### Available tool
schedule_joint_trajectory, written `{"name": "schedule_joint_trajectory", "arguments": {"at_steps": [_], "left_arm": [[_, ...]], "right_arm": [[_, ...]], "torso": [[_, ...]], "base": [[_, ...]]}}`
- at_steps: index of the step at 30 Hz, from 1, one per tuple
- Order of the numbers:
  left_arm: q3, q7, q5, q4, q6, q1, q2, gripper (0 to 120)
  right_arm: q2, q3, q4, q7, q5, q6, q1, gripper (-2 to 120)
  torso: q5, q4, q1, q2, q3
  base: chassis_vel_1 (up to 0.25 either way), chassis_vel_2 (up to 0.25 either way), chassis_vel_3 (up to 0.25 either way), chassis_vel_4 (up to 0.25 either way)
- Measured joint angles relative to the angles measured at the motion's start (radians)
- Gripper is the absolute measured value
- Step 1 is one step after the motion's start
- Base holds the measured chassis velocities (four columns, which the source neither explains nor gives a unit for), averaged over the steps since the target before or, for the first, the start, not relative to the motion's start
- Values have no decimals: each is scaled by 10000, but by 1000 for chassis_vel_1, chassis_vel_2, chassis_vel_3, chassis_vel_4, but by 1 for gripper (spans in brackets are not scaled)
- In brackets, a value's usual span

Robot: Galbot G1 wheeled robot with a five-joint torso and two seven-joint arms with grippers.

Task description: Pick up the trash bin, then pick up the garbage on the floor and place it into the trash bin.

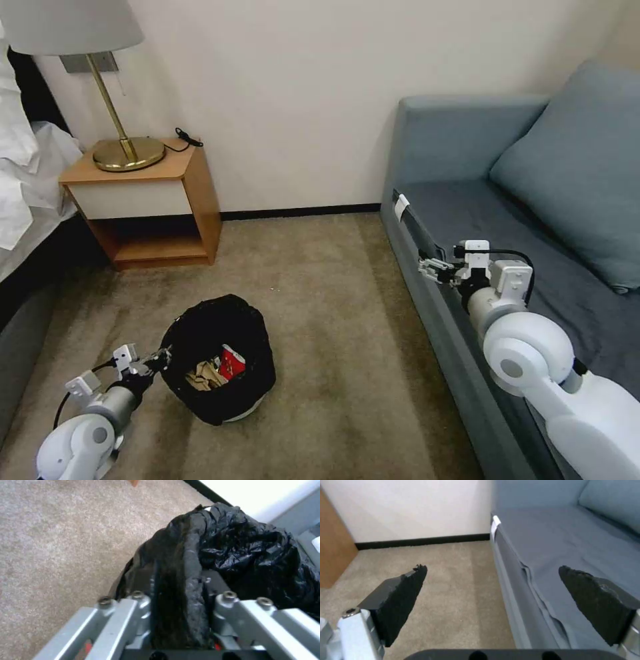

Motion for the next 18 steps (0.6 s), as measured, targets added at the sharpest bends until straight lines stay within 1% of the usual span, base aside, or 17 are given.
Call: {"name": "schedule_joint_trajectory", "arguments": {"at_steps": [1,2,3,4,6,7,9,10,11,12,13,14,15,16,17,18], "left_arm": [[3,19,29,0,0,0,-1,40],[3,19,29,0,0,0,-1,40],[4,47,70,-2,1,1,-3,43],[-5,111,148,-24,-8,23,-4,50],[-32,203,293,-106,-63,73,-3,55],[-32,203,293,-106,-63,73,-3,55],[-139,345,548,-372,-181,169,27,67],[-139,345,548,-372,-181,169,27,67],[-227,430,724,-635,-252,239,48,75],[-263,465,802,-732,-287,259,54,80],[-263,465,802,-732,-287,259,54,80],[-304,549,976,-854,-347,287,59,85],[-336,614,1116,-935,-393,303,64,87],[-413,763,1499,-1119,-502,338,67,94],[-464,888,1793,-1213,-611,362,61,97],[-464,888,1793,-1213,-611,362,61,97]], "right_arm": [[15,134,62,-50,-48,-11,-181,100],[15,134,62,-50,-48,-11,-181,100],[34,285,138,-119,-143,-19,-412,100],[51,433,215,-194,-212,-35,-628,100],[81,638,340,-246,-272,-62,-913,100],[81,638,340,-246,-272,-62,-913,100],[131,960,573,-285,-299,-125,-1376,100],[131,960,573,-285,-299,-125,-1376,100],[160,1168,705,-301,-301,-160,-1628,100],[166,1230,742,-316,-301,-169,-1709,100],[166,1230,742,-316,-301,-169,-1709,100],[176,1337,807,-341,-301,-176,-1836,100],[188,1411,848,-357,-301,-185,-1923,100],[236,1601,940,-423,-322,-191,-2128,100],[262,1708,981,-479,-355,-191,-2235,100],[262,1708,981,-479,-355,-191,-2235,100]], "torso": [[1,0,0,0,0],[1,0,0,0,0],[1,0,0,0,0],[1,-2,-1,0,0],[-1,0,0,0,0],[-1,0,0,0,0],[1,-1,0,0,0],[1,-1,0,0,0],[-1,-1,0,0,0],[1,-1,-1,0,0],[1,-1,-1,0,0],[0,0,-1,0,1],[-1,0,-1,0,0],[1,-1,0,0,0],[1,-1,0,0,0],[1,-1,0,0,0]], "base": [[0,0,0,0],[0,0,0,0],[0,0,0,0],[0,0,0,0],[0,0,0,0],[0,0,0,0],[0,0,0,0],[0,0,0,0],[0,0,0,0],[0,0,0,0],[0,0,0,0],[0,0,0,0],[0,0,0,0],[0,0,0,0],[0,0,0,0],[0,0,0,0]]}}
